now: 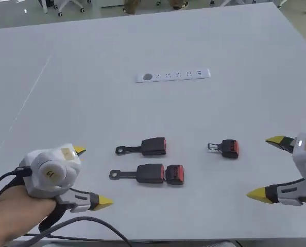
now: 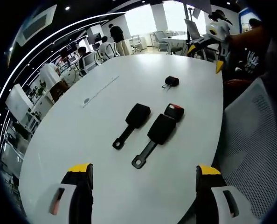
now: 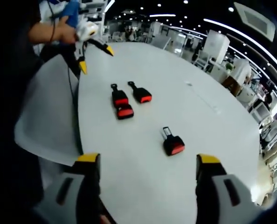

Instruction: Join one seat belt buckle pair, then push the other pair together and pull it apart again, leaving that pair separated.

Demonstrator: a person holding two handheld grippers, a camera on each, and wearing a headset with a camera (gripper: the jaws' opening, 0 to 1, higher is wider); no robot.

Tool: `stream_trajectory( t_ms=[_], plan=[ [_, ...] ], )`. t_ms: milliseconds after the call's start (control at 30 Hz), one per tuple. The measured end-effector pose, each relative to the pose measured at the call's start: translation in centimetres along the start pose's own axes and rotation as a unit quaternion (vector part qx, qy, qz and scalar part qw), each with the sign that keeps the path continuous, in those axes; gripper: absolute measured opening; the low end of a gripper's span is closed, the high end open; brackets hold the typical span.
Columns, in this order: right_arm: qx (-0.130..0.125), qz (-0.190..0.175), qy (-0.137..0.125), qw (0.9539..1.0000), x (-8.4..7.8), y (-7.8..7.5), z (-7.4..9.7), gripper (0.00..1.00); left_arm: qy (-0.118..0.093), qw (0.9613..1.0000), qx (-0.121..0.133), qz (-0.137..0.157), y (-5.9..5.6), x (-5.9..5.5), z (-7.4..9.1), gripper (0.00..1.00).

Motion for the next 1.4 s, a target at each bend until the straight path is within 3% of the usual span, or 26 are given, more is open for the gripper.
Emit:
stream_trajectory(
  t_ms=[133,233,400,767,1000,1400],
  plan=[
    [-0.013,-0.036,-0.018,0.9991,0.0,0.2,-0.1,0.94,-0.006,0.9994,0.008,0.032,-0.1,-0.7,0.8,0.98],
    [-0.018,-0.041,-0.024,0.9987,0.0,0.2,-0.1,1.0,-0.004,0.9992,0.0,0.04,-0.4,-1.2,0.9,1.0],
    [-0.026,-0.048,-0.023,0.9983,-0.3,-0.6,-0.1,1.0,-0.009,0.9977,0.009,0.067,-0.1,-1.5,1.4,1.0],
    [-0.03,-0.082,-0.042,0.9952,-0.4,-0.4,-0.1,1.0,-0.015,0.9913,0.034,0.126,0.4,-2.3,2.6,1.0],
    [-0.031,-0.089,-0.05,0.9944,-0.5,0.6,-0.1,1.0,-0.017,0.99,0.039,0.135,0.3,-2.4,2.9,1.0],
    [-0.032,-0.099,-0.063,0.9926,-0.2,0.9,0.0,1.0,-0.019,0.9894,0.044,0.137,0.1,-2.1,3.2,1.0]
  ],
)
Point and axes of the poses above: the centre of the closed fingertips' face, and the gripper's own axes: z roughly backward along the fingers, y roughly to its left, x roughly out of its top, the point moved 6 cm from there along z, roughly backward along the fingers, and after that the axes turned 9 degrees about x, right-handed, at the moved point
